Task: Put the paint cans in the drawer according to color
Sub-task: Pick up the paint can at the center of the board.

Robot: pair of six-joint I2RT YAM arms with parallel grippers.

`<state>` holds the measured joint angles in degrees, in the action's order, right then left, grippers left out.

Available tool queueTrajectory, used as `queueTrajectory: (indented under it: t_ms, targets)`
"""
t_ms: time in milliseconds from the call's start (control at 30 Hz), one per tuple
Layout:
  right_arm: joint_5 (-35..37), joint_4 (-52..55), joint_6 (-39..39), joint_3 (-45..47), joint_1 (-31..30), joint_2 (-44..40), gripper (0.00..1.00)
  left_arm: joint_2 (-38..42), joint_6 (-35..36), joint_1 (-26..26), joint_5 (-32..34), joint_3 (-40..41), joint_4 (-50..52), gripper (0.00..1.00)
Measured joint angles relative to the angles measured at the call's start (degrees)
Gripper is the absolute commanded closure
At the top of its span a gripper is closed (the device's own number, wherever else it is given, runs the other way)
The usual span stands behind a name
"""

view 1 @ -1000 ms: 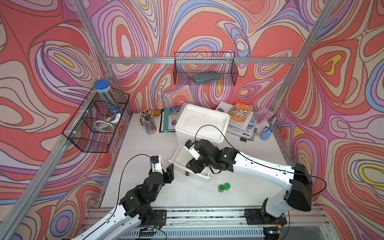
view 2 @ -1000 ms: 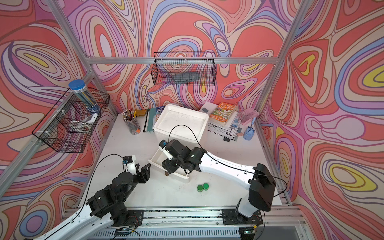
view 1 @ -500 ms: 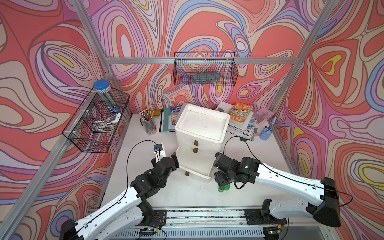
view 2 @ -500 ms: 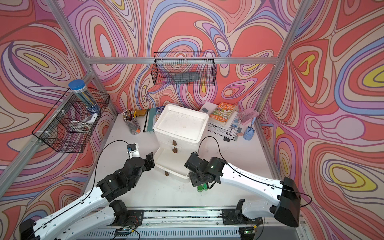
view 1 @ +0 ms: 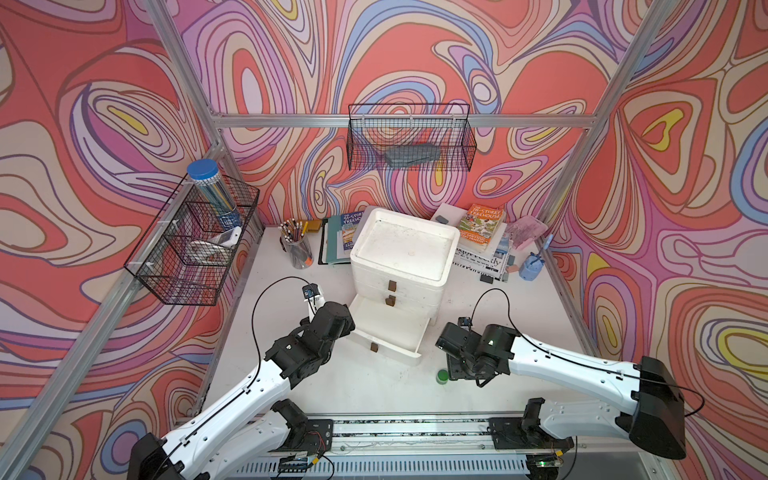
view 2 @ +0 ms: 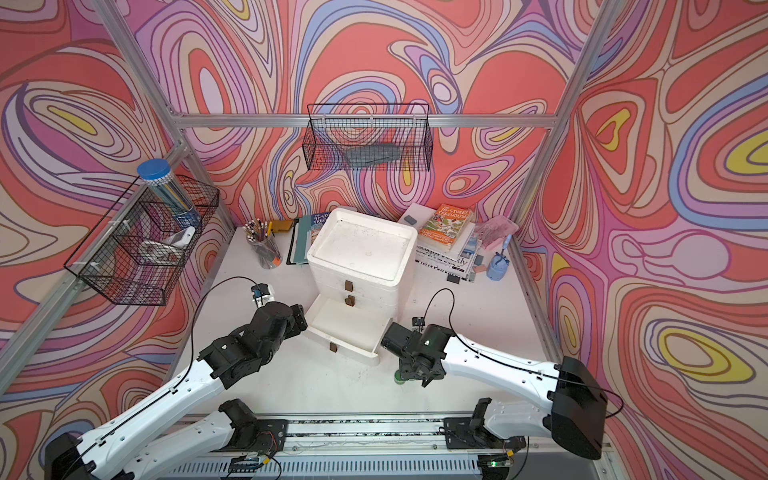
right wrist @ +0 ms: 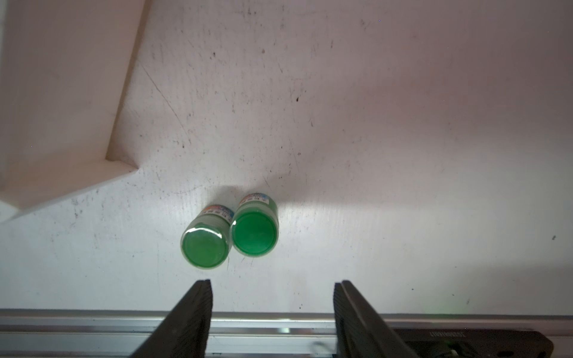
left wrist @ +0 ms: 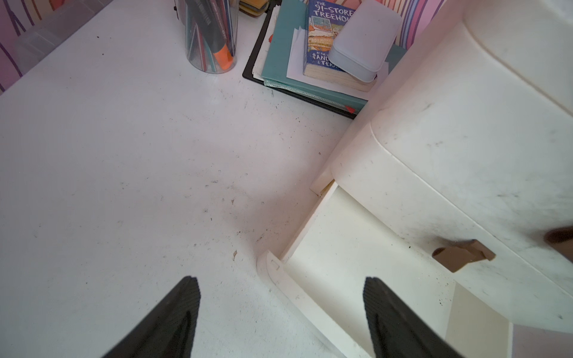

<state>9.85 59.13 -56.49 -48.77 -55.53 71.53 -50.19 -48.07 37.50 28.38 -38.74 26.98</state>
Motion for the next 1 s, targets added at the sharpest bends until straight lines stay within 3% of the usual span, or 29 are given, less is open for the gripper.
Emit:
queueTrajectory:
  t_ms: [333, 1000]
  targets:
    - [-2.32, -8.41, -5.35, 2.01, 4.90, 2.86, 0.39, -0.17, -0.85, -0.04, -1.51, -0.22, 1.16, 0.18]
    - [-6.45, -10.62, -8.76, 4.59, 5.97, 9.07, 0.53, -1.38, -1.46, -0.09, -3.15, -0.22, 1.31, 0.17]
